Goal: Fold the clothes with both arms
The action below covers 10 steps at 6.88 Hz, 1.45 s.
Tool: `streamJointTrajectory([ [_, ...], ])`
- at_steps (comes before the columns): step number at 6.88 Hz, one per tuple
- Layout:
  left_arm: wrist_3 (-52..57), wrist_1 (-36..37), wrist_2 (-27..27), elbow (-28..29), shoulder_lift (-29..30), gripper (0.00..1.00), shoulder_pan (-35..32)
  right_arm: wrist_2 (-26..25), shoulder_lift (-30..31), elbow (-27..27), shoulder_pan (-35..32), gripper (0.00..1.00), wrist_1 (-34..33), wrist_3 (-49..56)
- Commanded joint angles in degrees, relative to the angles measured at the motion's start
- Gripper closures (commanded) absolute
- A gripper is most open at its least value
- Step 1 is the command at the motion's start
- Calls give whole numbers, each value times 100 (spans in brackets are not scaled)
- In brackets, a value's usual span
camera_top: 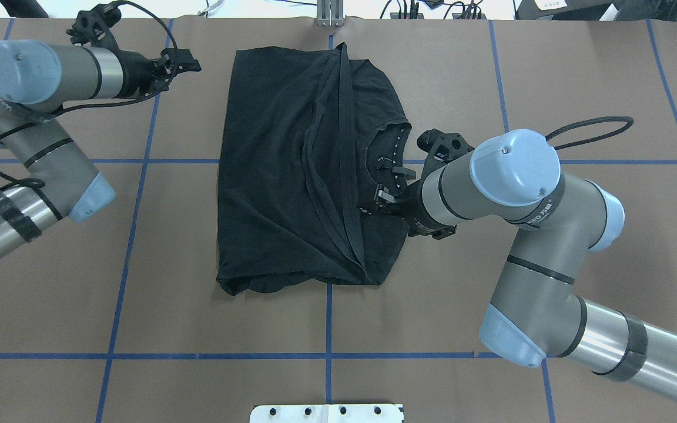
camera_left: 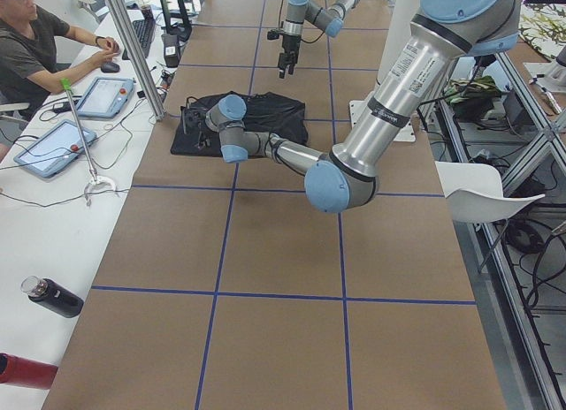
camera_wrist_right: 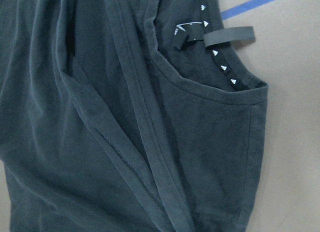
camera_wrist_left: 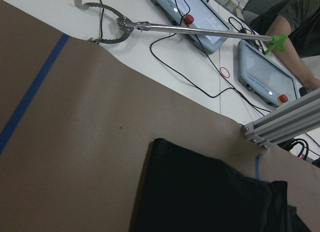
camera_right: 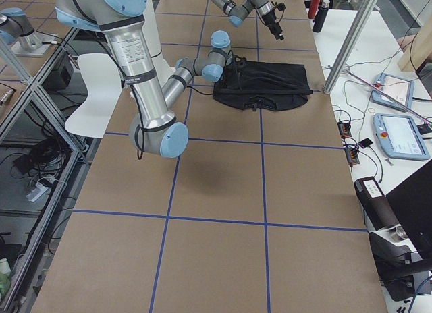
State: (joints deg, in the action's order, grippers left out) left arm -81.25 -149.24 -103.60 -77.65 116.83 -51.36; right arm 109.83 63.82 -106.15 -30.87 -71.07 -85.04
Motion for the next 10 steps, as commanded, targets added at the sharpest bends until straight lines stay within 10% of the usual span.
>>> streamJointTrajectory([
  [1, 416, 202, -161, -688, -660, 6, -58, -14, -254, 443, 116, 21, -21, 1861],
  [4, 399, 203, -143, -795, -899, 6, -50, -696, -642, 981, 448, 51, -73, 3000],
  [9, 364, 203, -135, -751, -899, 5, -41, -1561, -705, 1201, 933, 58, -197, 3213],
  [10, 364, 203, -135, -751, -899, 5, -32, -1561, -687, 1210, 933, 76, -197, 3222],
])
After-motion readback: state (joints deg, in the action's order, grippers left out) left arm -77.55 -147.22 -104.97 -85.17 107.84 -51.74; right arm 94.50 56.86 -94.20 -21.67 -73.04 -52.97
